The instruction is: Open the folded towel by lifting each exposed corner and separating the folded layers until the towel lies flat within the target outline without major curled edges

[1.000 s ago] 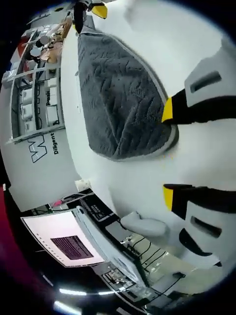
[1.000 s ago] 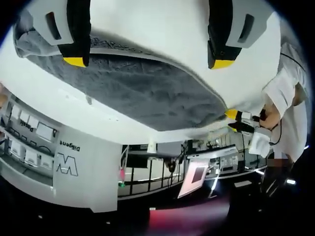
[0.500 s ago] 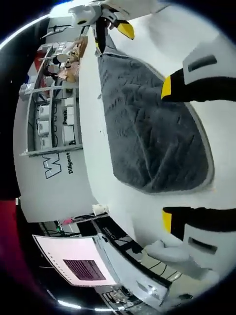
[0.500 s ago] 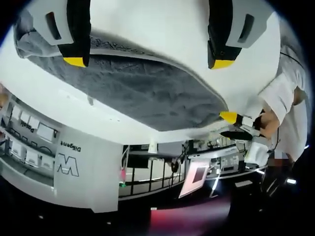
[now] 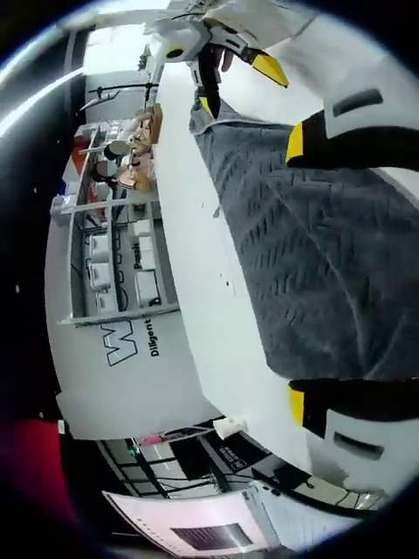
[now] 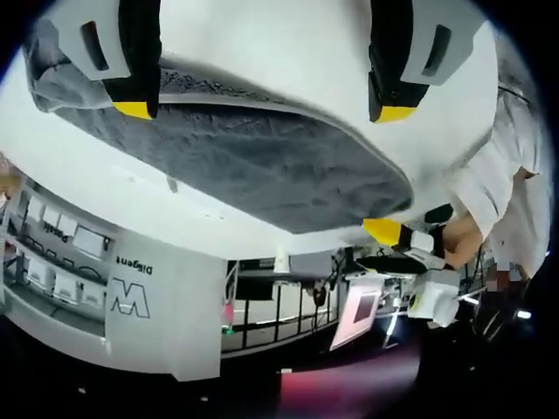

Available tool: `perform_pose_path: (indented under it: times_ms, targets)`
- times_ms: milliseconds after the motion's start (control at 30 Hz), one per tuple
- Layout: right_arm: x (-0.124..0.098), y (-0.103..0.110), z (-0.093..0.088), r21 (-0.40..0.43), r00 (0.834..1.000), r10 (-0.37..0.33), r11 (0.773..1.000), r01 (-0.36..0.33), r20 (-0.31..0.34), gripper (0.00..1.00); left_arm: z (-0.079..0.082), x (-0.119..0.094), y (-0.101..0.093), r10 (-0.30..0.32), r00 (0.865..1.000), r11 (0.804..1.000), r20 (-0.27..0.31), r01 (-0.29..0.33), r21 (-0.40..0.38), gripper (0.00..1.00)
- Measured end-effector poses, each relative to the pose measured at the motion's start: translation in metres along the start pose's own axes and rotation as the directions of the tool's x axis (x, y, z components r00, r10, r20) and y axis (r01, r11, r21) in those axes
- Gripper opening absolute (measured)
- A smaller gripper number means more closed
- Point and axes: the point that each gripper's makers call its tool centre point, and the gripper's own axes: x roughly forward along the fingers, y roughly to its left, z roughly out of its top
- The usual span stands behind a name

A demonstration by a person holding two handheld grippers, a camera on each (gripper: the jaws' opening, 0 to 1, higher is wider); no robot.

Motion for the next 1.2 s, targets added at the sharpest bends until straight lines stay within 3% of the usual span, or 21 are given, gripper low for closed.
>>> perform_pose_path:
  times_ms: [33, 100, 200, 400, 600, 733, 767, 833, 900, 967, 1067, 1133, 1200]
  targets:
    - [0.000, 0.000, 0.000, 0.000, 1.000, 0.000, 1.000, 0.000, 0.001, 0.99, 0.000, 0.002, 0.000, -0.002, 1.000, 1.000, 0.001, 0.002, 0.000, 0.98]
    - [0.000, -0.001, 0.000, 0.003, 1.000, -0.002, 1.000, 0.002, 0.001, 0.99, -0.001, 0.026, -0.005, -0.053, 0.998, 0.998, 0.028, 0.053, -0.026, 0.94]
    - [-0.001, -0.002, 0.000, -0.003, 1.000, -0.002, 1.000, 0.002, 0.004, 0.98, -0.020, 0.037, -0.009, -0.074, 0.997, 0.996, -0.023, 0.073, -0.042, 0.95]
    - [0.001, -0.003, -0.004, 0.001, 1.000, -0.011, 1.000, 0.011, -0.012, 0.98, -0.030, 0.041, -0.018, -0.137, 0.991, 0.987, 0.006, 0.137, -0.086, 0.98]
    - [0.005, -0.004, -0.007, 0.007, 1.000, -0.012, 1.000, 0.012, -0.013, 0.99, -0.027, 0.030, -0.028, -0.192, 0.980, 0.972, 0.052, 0.197, -0.124, 0.99]
    - [0.006, -0.010, -0.007, 0.034, 1.000, -0.025, 0.999, 0.025, 0.000, 0.99, -0.033, 0.027, -0.021, -0.169, 0.985, 0.978, 0.033, 0.172, -0.120, 0.99]
    - [0.005, -0.014, -0.004, 0.061, 0.999, -0.034, 0.998, 0.032, 0.027, 0.98, -0.033, 0.027, -0.019, -0.158, 0.987, 0.980, 0.031, 0.161, -0.120, 0.99]
    - [0.002, -0.023, -0.007, 0.076, 0.998, -0.060, 0.995, 0.058, 0.019, 0.94, -0.032, 0.027, -0.009, -0.114, 0.992, 0.983, 0.052, 0.120, -0.141, 0.96]
    - [-0.004, -0.044, -0.012, 0.050, 0.987, -0.159, 0.986, 0.159, -0.008, 0.91, -0.030, 0.025, -0.005, -0.123, 0.990, 0.979, 0.070, 0.132, -0.154, 0.93]
    - [-0.009, -0.060, -0.008, 0.053, 0.974, -0.225, 0.973, 0.223, 0.022, 0.91, -0.029, 0.024, -0.003, -0.126, 0.989, 0.972, 0.075, 0.138, -0.188, 0.95]
    - [-0.016, -0.069, -0.006, 0.130, 0.975, -0.214, 0.970, 0.206, 0.054, 0.90, -0.027, 0.020, -0.004, -0.137, 0.987, 0.970, 0.082, 0.151, -0.188, 0.96]
    - [-0.025, -0.088, -0.006, 0.226, 0.966, -0.240, 0.950, 0.214, 0.093, 0.89, -0.027, 0.020, -0.004, -0.142, 0.986, 0.970, 0.084, 0.156, -0.185, 0.95]
    - [-0.032, -0.102, -0.010, 0.254, 0.957, -0.273, 0.937, 0.240, 0.102, 0.84, -0.028, 0.019, -0.006, -0.150, 0.985, 0.970, 0.079, 0.163, -0.183, 0.95]
